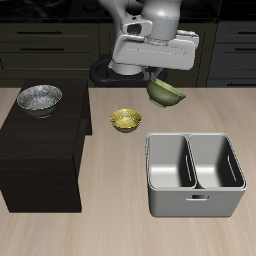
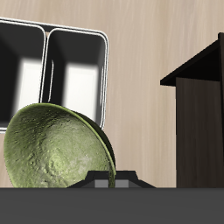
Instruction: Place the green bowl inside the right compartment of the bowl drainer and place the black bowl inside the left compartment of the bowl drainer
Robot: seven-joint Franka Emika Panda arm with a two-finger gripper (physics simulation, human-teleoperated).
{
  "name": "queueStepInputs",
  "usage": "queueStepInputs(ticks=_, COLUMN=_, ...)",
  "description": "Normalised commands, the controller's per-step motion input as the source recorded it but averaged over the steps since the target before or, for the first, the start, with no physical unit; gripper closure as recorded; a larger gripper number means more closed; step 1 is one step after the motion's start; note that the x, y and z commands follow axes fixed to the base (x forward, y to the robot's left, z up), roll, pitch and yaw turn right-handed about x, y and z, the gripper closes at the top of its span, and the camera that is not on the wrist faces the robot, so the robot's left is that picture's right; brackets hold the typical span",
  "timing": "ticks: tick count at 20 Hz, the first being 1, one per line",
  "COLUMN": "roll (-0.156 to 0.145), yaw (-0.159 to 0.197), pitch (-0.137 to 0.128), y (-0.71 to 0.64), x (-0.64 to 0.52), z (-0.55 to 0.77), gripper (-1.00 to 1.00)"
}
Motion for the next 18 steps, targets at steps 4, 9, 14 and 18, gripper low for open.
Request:
queueStepInputs(ticks=4, roll=0.048, yaw=-0.006, pitch=0.002, y=0.07, x=0.35, z=0.12, gripper=1.00)
queueStepInputs(ticks=9, roll=0.048, yaw=-0.020, pitch=0.023, y=0.10, x=0.28, z=0.06, gripper=1.00)
queueStepInputs(ticks=14, roll=0.020, yaw=-0.023, pitch=0.023, y=0.03, x=0.18, z=-0.03, gripper=1.00)
queueStepInputs(ticks=18, roll=0.008, yaw=-0.009, pitch=0.027, y=-0.05, x=0.21, z=-0.16, gripper=1.00)
